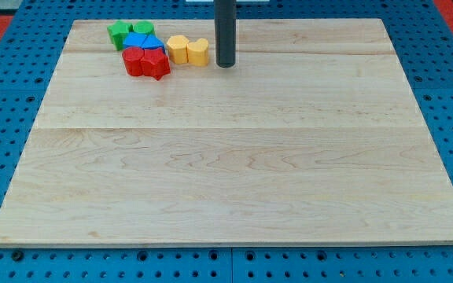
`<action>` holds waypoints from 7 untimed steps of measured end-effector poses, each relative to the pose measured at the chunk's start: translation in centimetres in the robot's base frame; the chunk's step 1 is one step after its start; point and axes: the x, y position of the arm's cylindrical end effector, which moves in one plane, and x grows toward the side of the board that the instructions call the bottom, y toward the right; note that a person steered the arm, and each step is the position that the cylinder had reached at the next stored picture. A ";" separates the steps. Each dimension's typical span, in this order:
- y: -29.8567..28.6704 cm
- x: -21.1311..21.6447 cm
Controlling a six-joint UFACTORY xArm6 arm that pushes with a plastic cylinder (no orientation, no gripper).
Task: Touch the bottom side of the red star
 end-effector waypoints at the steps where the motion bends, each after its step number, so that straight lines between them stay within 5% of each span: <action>1: -1.8 3.1; 2: -2.6 6.8; 7: -6.5 8.5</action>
